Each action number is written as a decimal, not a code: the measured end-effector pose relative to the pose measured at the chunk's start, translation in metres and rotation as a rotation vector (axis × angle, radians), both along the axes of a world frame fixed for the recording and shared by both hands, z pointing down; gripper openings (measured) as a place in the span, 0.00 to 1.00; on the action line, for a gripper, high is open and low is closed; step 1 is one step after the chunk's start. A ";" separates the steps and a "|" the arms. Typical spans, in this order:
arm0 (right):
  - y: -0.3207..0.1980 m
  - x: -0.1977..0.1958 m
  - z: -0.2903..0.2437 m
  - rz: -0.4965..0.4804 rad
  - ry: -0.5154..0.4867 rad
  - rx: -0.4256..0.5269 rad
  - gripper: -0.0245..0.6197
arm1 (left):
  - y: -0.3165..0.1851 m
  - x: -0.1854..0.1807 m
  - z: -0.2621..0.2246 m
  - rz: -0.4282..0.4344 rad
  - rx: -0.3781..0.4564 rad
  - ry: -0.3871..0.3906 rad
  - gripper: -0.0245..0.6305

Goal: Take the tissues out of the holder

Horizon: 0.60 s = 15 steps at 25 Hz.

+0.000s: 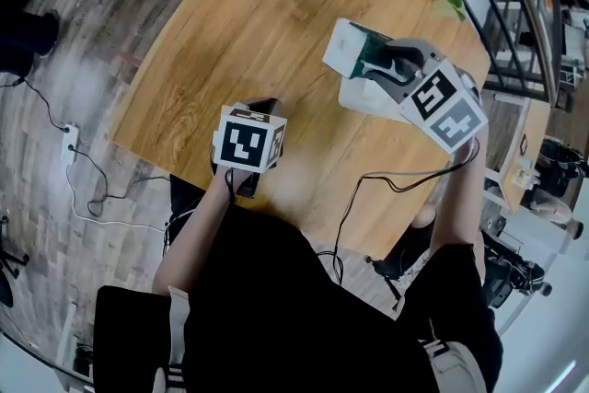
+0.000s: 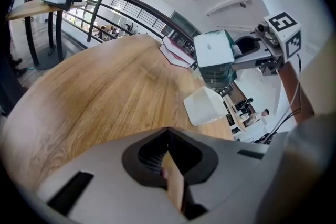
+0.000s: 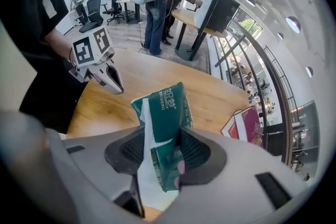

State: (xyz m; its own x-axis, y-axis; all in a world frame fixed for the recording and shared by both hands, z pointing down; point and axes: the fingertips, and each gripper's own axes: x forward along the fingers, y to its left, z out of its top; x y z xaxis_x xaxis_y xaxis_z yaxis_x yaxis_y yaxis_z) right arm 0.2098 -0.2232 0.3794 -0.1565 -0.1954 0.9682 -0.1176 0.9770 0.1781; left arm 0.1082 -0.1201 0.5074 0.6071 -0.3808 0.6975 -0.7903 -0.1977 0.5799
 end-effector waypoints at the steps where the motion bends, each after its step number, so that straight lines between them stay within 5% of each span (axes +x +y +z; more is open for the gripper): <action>1: -0.002 -0.006 0.000 -0.006 -0.003 0.000 0.32 | -0.001 -0.004 0.001 -0.008 -0.002 0.000 0.05; 15: -0.029 -0.063 0.026 -0.036 -0.004 -0.036 0.32 | -0.012 -0.064 0.007 -0.091 -0.019 -0.004 0.05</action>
